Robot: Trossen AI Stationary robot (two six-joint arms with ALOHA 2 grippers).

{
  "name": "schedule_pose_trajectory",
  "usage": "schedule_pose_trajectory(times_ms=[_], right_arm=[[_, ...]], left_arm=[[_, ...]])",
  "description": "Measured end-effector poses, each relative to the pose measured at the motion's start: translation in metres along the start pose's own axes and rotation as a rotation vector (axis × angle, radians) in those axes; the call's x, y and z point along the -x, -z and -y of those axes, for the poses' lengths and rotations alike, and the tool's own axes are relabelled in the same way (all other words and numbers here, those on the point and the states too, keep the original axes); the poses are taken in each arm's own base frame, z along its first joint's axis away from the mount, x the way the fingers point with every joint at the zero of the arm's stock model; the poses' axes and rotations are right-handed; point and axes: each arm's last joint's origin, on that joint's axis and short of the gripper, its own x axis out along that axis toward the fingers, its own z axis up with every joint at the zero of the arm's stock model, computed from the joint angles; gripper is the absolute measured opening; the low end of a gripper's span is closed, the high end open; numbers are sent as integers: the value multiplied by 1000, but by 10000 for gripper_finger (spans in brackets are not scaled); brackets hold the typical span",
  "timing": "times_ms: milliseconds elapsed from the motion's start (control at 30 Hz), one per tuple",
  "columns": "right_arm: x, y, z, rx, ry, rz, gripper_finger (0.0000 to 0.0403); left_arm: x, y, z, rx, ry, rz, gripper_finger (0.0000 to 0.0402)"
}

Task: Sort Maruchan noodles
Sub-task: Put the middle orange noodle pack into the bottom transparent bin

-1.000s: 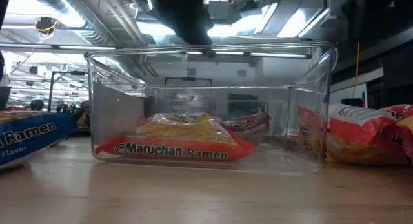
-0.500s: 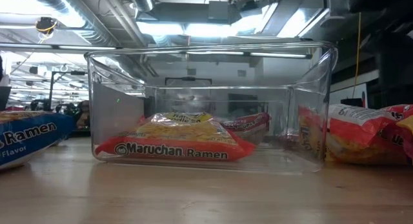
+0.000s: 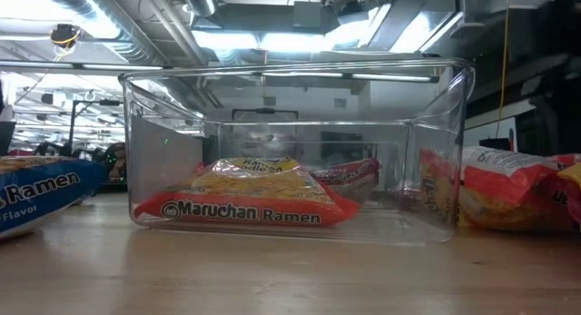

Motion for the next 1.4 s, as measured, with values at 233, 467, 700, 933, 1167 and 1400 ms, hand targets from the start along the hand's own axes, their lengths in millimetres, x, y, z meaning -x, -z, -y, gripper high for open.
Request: schedule_pose_trajectory(times_ms=[233, 467, 700, 933, 1167, 1400], right_arm=[[-25, 10, -7, -44, 180, -57, 374], [-27, 14, 1, -215, 299, -42, 344], [-26, 15, 2, -229, 316, -48, 189], [-20, 9, -3, -249, 285, -38, 17], [19, -11, -13, -225, 230, 30, 6], [88, -28, -6, -267, 170, 226, 4]], left_arm=[[0, 0, 0, 15, 0, -2, 122], [0, 0, 0, 29, 0, -1, 122], [0, 0, -2, 29, -53, -5, 122], [0, 0, -2, 30, -56, -5, 122], [0, -3, -2, 28, -60, 26, 121], [0, -10, -6, 10, -45, 110, 121]])
